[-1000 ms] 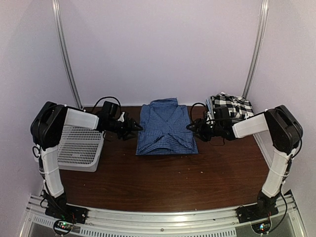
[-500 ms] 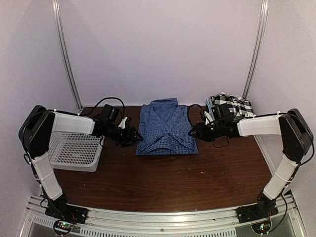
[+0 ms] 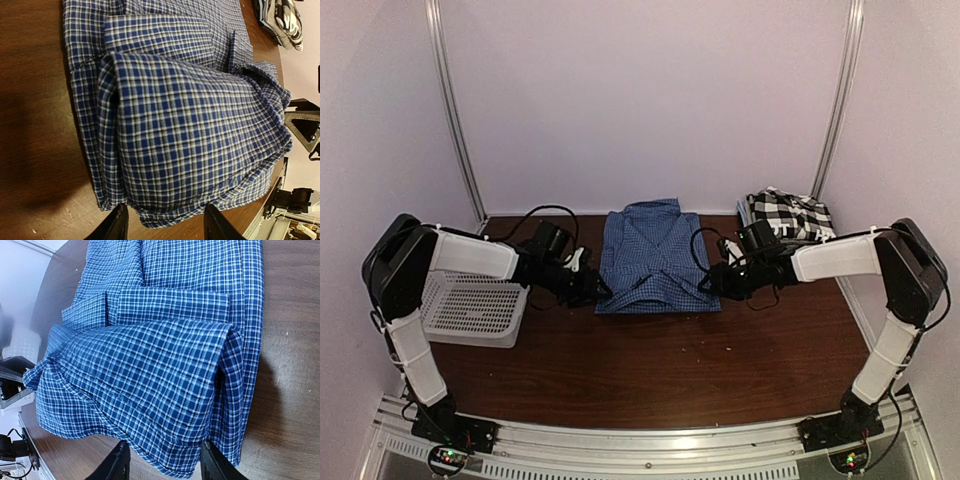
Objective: Fold and stack the long sleeve shirts
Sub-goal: Fold the rectangle-folded shirt at the center of the board.
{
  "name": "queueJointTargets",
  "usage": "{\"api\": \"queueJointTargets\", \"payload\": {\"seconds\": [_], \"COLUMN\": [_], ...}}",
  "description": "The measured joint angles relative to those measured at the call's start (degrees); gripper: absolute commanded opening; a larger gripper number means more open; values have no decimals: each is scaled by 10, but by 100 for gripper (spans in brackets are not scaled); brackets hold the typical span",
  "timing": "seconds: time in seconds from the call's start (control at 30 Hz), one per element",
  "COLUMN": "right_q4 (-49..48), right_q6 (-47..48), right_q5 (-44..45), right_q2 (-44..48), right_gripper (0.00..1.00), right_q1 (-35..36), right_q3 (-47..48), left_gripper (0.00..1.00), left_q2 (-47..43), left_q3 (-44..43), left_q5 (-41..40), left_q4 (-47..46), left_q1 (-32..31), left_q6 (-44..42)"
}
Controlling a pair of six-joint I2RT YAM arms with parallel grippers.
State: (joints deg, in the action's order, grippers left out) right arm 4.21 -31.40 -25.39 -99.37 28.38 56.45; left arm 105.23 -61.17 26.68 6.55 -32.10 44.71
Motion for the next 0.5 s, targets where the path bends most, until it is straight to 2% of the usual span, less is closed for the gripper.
{"api": "queueJointTargets", "payload": {"seconds": [0.3, 0.5], "right_q4": [2, 2], "right_q6": [0, -1], "right_q5": [5, 5], "right_q2": [-16, -23], "right_gripper": [49, 44], "right_q1": [4, 13], "right_q3": [-5, -5], "left_gripper": [51, 41], "left_q2": [15, 21], "left_q3": [4, 4], "left_q5": [-4, -5], "left_q4": [0, -2], "left_q1": [-3, -12], "left_q6": [-1, 0]}}
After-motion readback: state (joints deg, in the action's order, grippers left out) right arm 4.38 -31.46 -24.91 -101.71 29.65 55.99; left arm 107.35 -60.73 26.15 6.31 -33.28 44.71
